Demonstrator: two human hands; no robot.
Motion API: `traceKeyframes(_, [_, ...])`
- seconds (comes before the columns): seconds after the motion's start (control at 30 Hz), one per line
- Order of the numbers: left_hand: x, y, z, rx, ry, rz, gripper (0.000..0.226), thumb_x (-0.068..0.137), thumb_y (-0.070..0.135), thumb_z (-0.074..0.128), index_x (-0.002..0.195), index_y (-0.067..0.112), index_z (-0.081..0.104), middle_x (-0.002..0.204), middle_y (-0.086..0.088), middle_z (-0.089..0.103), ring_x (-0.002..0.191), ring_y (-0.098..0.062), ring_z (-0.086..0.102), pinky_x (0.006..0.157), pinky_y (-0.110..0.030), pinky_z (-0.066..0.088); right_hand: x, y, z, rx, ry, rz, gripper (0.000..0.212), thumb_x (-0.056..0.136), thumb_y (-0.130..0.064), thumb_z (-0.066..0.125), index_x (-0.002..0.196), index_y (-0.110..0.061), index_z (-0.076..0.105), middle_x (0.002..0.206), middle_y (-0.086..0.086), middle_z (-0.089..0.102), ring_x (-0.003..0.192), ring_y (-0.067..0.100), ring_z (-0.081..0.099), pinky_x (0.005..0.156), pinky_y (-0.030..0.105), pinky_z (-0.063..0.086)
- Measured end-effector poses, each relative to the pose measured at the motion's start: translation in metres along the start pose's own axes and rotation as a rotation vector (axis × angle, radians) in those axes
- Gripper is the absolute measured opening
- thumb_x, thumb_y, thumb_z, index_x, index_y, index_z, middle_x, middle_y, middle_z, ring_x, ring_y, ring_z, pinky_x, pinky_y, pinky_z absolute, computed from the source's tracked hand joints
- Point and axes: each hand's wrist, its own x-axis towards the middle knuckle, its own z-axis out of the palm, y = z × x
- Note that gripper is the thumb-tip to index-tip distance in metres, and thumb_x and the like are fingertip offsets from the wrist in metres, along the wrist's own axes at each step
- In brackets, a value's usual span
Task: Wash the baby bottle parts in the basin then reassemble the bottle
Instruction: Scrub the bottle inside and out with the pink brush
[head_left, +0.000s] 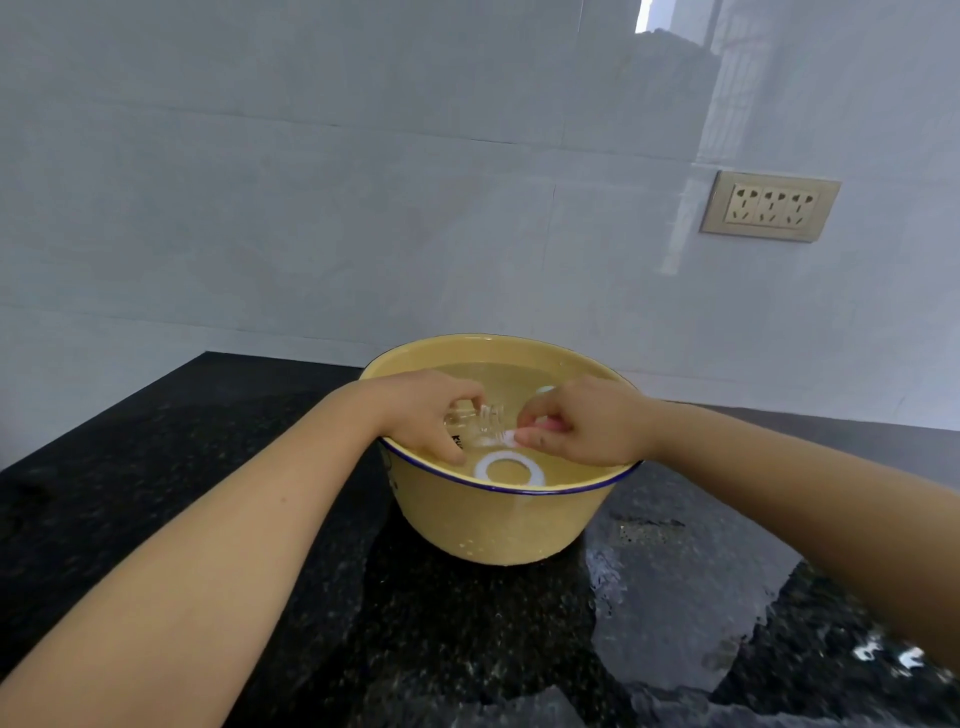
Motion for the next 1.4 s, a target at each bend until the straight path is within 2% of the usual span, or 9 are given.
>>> traceKeyframes(0.2, [-0.001,-0.002,0.000,-0.028,-0.003,-0.008,0.058,0.075,0.028,0.072,0.127,0.027,0.046,0.111,0.005,0.050,0.106,-0.017,0.048,0.086,-0.033,0.042,0.005,-0.001,-0.001,-0.339,0.050,-0.006,0.043,0.097,-0.050,0.034,0.102,-0.017,0.062,0.093,0.003,0.066,0.085,0.024,0.059,0.065,0.031,0.040])
traceKeyframes(0.37, [0.001,-0.003,0.000,-0.030,0.013,-0.015,0.057,0.076,0.030,0.072,0.126,0.026,0.045,0.082,0.016,0.044,0.073,-0.006,0.045,0.063,-0.026,0.036,0.010,-0.002,0.002,-0.235,0.201,0.024,0.039,0.097,-0.048,0.034,0.102,-0.018,0.059,0.086,0.002,0.065,0.079,0.023,0.058,0.063,0.032,0.041])
traceKeyframes(0.5, [0.001,0.001,0.000,-0.003,0.005,-0.013,0.050,0.081,0.028,0.067,0.126,0.022,0.045,0.077,0.016,0.040,0.068,-0.006,0.042,0.057,-0.022,0.032,0.005,0.002,-0.001,-0.062,0.101,-0.009,0.038,0.093,-0.054,0.040,0.112,-0.030,0.063,0.069,-0.015,0.050,0.075,0.012,0.048,0.068,0.027,0.038])
traceKeyframes(0.63, [0.000,0.001,0.000,0.001,-0.023,-0.014,0.053,0.078,0.030,0.069,0.126,0.024,0.048,0.095,0.005,0.053,0.089,-0.017,0.051,0.073,-0.027,0.041,0.001,0.004,-0.001,-0.181,-0.011,-0.063,0.040,0.092,-0.057,0.040,0.112,-0.032,0.064,0.065,-0.021,0.046,0.075,0.010,0.047,0.070,0.025,0.036])
traceKeyframes(0.77, [-0.001,0.002,0.000,-0.035,-0.022,-0.041,0.059,0.076,0.033,0.069,0.130,0.027,0.047,0.116,0.003,0.053,0.104,-0.018,0.051,0.087,-0.031,0.045,0.002,0.010,-0.003,-0.387,0.110,-0.130,0.044,0.095,-0.056,0.032,0.113,-0.025,0.058,0.101,-0.001,0.065,0.093,0.024,0.062,0.071,0.030,0.042])
traceKeyframes(0.93, [-0.002,0.005,-0.002,-0.054,-0.011,-0.063,0.065,0.077,0.041,0.069,0.135,0.026,0.044,0.110,0.009,0.044,0.098,-0.014,0.043,0.079,-0.027,0.035,0.001,0.014,-0.012,-0.579,0.187,-0.134,0.045,0.099,-0.050,0.023,0.120,-0.020,0.048,0.103,0.004,0.059,0.090,0.030,0.063,0.063,0.030,0.034])
traceKeyframes(1.13, [-0.005,0.005,-0.001,-0.054,0.013,-0.097,0.063,0.078,0.041,0.066,0.137,0.030,0.043,0.117,0.008,0.049,0.105,-0.011,0.046,0.084,-0.026,0.038,-0.004,0.019,-0.012,-0.478,0.178,-0.049,0.043,0.098,-0.051,0.028,0.116,-0.026,0.058,0.100,0.003,0.064,0.096,0.027,0.062,0.067,0.027,0.036])
traceKeyframes(1.33, [-0.005,0.008,-0.001,0.229,0.108,-0.131,0.061,0.073,0.047,0.062,0.130,0.035,0.046,0.085,0.010,0.044,0.094,-0.018,0.044,0.078,-0.031,0.040,-0.021,0.027,-0.031,-0.464,0.070,-0.014,0.038,0.096,-0.051,0.033,0.111,-0.032,0.063,0.102,0.003,0.065,0.098,0.025,0.060,0.070,0.027,0.038])
traceKeyframes(1.4, [-0.005,0.009,-0.001,0.382,0.139,-0.138,0.062,0.073,0.050,0.060,0.131,0.037,0.044,0.094,0.005,0.046,0.104,-0.023,0.043,0.085,-0.034,0.039,-0.027,0.030,-0.037,-0.534,0.046,0.006,0.038,0.096,-0.050,0.034,0.109,-0.030,0.063,0.101,0.003,0.065,0.096,0.026,0.061,0.069,0.027,0.037])
